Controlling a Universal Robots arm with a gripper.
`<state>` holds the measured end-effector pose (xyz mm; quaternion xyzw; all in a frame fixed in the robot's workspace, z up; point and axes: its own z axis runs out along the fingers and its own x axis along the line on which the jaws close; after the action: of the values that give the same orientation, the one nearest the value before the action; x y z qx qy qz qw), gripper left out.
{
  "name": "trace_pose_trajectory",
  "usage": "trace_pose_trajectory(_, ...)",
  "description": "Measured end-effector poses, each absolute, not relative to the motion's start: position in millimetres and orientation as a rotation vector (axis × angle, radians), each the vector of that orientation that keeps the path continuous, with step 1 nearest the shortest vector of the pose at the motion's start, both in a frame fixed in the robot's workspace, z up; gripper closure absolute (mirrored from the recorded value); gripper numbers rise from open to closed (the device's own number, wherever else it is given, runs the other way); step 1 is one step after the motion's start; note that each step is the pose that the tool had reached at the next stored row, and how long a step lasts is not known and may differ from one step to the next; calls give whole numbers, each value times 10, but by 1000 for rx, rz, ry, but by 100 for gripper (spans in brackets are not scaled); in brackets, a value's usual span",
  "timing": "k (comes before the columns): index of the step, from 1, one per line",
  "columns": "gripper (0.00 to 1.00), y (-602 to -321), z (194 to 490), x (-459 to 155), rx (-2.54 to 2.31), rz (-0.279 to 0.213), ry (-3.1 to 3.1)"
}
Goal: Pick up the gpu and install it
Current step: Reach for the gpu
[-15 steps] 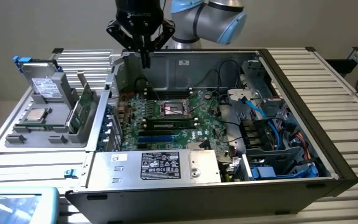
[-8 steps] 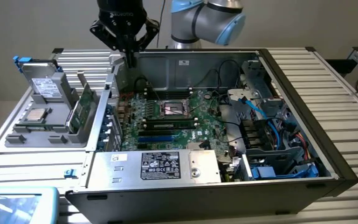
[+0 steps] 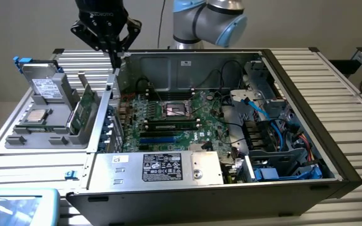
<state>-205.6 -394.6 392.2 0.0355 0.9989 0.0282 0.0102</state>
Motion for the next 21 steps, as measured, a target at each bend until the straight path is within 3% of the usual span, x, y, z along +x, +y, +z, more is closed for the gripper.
trace_pose_trajectory(21,88,-3895,3832,-3010,111,112,3118)
